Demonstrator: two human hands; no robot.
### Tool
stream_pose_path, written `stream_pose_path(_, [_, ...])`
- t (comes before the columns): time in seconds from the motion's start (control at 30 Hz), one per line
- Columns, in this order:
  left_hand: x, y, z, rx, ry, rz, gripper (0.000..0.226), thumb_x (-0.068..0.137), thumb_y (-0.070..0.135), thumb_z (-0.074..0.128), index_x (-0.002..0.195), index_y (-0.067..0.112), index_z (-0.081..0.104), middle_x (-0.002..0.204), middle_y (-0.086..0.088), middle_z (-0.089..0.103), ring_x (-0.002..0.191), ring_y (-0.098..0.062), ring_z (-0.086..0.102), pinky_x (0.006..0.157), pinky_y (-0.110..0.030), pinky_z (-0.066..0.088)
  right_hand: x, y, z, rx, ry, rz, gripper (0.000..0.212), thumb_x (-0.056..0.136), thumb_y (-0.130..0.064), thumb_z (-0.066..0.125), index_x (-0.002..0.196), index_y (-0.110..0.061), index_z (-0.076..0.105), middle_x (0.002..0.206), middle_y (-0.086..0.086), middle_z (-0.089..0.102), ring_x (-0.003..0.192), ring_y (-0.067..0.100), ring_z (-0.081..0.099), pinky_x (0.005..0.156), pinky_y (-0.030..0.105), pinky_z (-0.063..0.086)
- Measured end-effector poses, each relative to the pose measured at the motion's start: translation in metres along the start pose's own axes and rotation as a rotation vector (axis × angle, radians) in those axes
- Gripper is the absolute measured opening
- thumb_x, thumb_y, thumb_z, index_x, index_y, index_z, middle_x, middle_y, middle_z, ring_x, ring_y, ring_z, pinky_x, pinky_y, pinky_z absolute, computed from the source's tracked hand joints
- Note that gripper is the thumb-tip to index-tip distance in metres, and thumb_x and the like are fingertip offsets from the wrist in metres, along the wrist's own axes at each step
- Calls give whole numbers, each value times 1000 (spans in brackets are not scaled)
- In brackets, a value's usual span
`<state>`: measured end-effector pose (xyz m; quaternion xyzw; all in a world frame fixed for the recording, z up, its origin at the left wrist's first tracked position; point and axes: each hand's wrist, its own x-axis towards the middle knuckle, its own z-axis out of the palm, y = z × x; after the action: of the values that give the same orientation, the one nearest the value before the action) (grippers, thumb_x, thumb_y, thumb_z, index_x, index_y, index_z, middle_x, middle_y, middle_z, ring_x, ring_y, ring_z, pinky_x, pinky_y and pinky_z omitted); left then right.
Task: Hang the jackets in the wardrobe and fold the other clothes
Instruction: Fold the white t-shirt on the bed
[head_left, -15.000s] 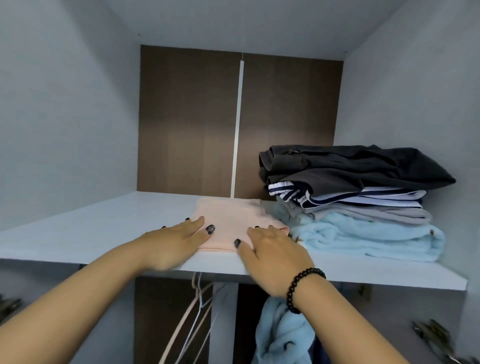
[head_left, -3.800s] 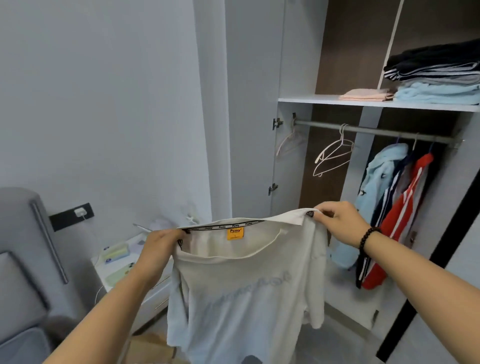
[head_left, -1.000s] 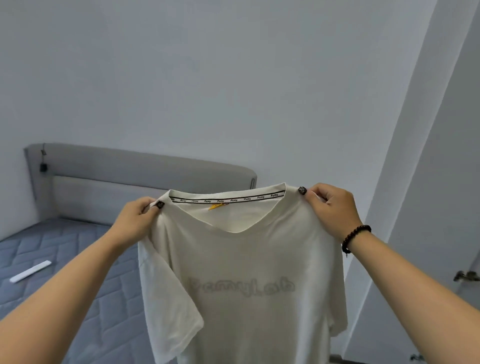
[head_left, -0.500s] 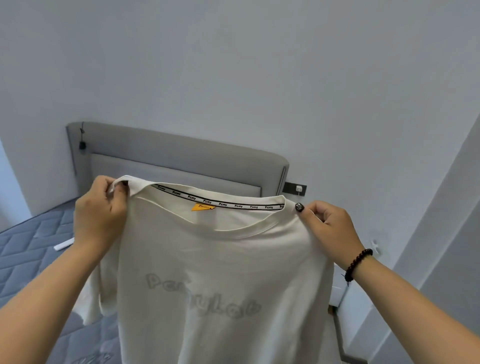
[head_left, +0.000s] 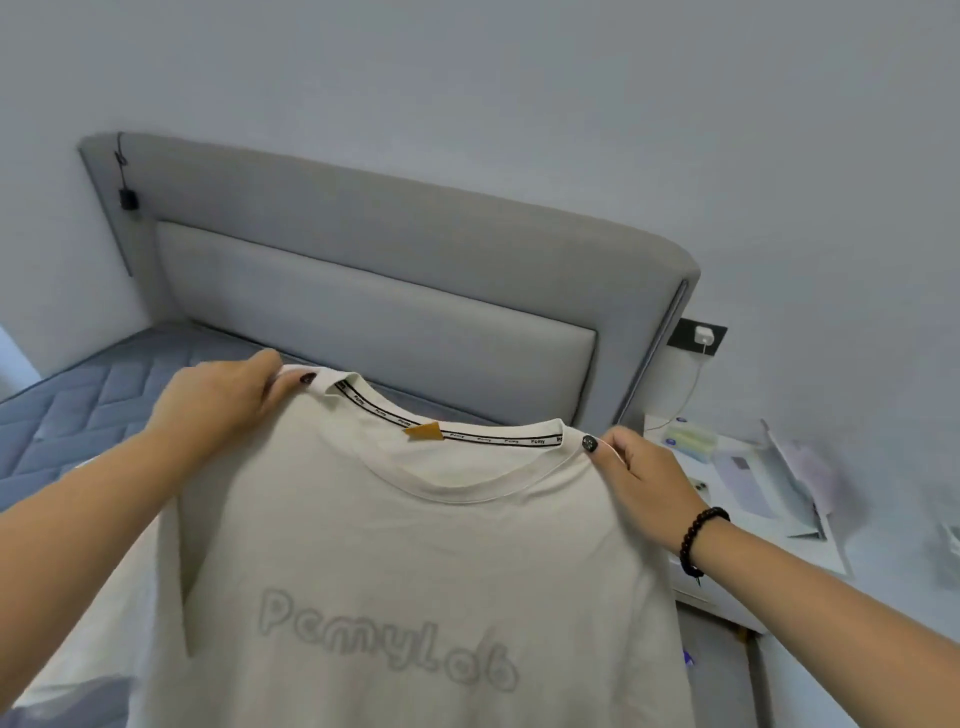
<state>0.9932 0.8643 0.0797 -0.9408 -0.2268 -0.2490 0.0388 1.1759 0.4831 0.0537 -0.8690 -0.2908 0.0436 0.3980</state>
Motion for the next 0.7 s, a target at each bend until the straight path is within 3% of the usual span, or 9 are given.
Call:
stream_pose_path(0.1, [83, -16, 106, 110, -211, 52, 47, 93, 61, 31, 84, 15, 35, 80, -13, 67, 76, -38, 64, 59, -36, 34, 115, 58, 53, -62, -48, 40, 34, 95, -44, 46, 68, -24, 46, 55, -13, 49, 55, 1, 45, 53, 23, 30])
stream_pose_path(0.2, [163, -29, 204, 256, -332, 103, 49, 93, 65, 24, 87, 18, 33, 88, -7, 69, 80, -33, 63, 60, -35, 36, 227, 108, 113, -98, -54, 64, 34, 96, -43, 45, 71, -21, 47, 61, -8, 52, 65, 14, 49, 59, 30, 38])
stream_pose_path(0.27, [215, -39, 262, 269, -314, 52, 51, 92, 66, 22, 87, 16, 33, 86, -9, 67, 73, -32, 58, 60, -35, 34, 296, 136, 152, -119, -3, 92, 34, 96, -43, 44, 70, -22, 46, 62, -6, 53, 68, 19, 50, 61, 33, 40])
stream_pose_path(0.33, [252, -42, 319, 149, -195, -79, 53, 91, 65, 23, 93, 15, 37, 85, -10, 62, 68, -30, 51, 60, -36, 35, 354, 160, 187, -122, 106, 135, 33, 97, -44, 43, 72, -22, 48, 65, -2, 54, 72, 24, 52, 62, 35, 42])
stream_pose_path(0.4, [260, -38, 381, -73, -46, -233, 47, 98, 52, 37, 120, 12, 46, 114, -14, 61, 95, -35, 57, 75, -44, 41, 394, 187, 228, -111, 242, 171, 25, 98, -37, 43, 90, -19, 57, 88, 4, 62, 90, 29, 57, 77, 39, 45])
stream_pose_path(0.47, [228, -29, 451, -223, -9, -293, 54, 100, 36, 45, 143, 7, 34, 145, -16, 42, 130, -36, 42, 101, -50, 36, 404, 214, 278, -177, 291, 192, 28, 97, -24, 47, 122, -14, 53, 124, 7, 53, 118, 29, 48, 96, 41, 37])
stream_pose_path(0.53, [155, -15, 511, -269, -153, -265, 64, 100, 35, 45, 151, 5, 21, 158, -14, 24, 145, -30, 22, 116, -47, 24, 373, 241, 339, -212, 174, 166, 47, 93, -12, 51, 138, -12, 40, 144, 8, 37, 135, 26, 33, 106, 39, 29])
stream_pose_path(0.63, [1, -5, 554, -258, -446, -137, 74, 98, 54, 26, 155, 13, 1, 163, -3, -3, 151, -20, -2, 122, -40, 3, 257, 269, 435, -260, -176, 74, 59, 93, -18, 50, 148, -21, 28, 159, -7, 1, 147, 17, 7, 118, 29, 13])
stream_pose_path(0.7, [-100, -9, 557, -212, -576, -4, 73, 97, 55, 19, 155, 11, 11, 164, -5, 2, 150, -22, 3, 120, -40, 6, 164, 273, 486, -335, -301, -37, 65, 79, -31, 68, 140, -25, 46, 157, -8, 3, 145, 21, 23, 114, 34, 24])
